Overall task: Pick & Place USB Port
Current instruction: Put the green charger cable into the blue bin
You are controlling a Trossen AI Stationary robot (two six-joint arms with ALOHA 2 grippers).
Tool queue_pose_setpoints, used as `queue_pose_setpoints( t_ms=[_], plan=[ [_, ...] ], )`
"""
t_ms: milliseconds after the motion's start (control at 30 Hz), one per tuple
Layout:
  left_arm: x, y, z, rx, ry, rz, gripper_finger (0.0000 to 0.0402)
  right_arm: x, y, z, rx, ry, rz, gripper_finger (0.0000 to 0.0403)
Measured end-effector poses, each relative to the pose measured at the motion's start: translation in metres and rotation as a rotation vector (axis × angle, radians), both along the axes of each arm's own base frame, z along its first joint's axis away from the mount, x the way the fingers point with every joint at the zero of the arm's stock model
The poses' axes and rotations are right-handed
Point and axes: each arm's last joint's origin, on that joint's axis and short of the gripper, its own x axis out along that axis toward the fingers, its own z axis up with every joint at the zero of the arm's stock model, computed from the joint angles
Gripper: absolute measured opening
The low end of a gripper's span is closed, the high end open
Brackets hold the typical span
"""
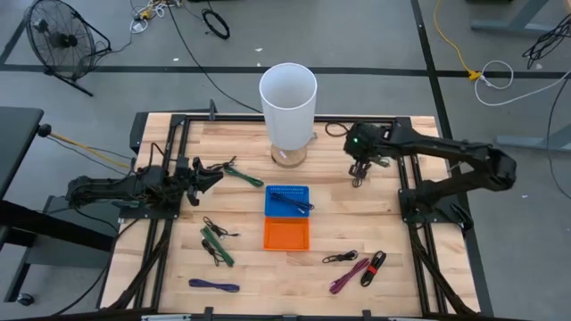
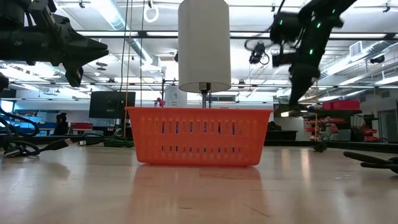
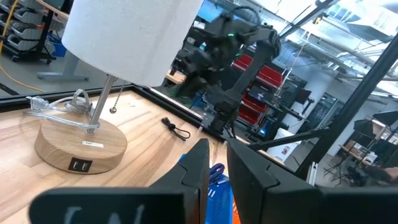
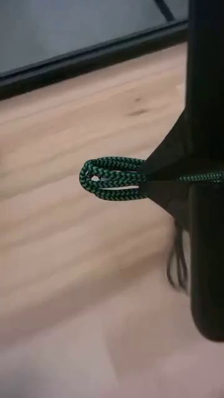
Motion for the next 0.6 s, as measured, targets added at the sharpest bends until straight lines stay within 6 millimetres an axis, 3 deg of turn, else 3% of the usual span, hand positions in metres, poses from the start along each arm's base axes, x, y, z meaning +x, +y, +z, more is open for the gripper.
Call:
queue_pose_setpoints(
  t_ms=[333,600],
  plan=[
    [0.0,0.0,0.0,0.0,0.0,0.0,0.006,0.006,0.078,0.018,0.124,-0.107,0.184,0.0],
    [0.0,0.0,0.0,0.0,0.0,0.0,0.006,0.036,0.13,0.018,0.168,-0.309,0.377,0.0]
  ],
)
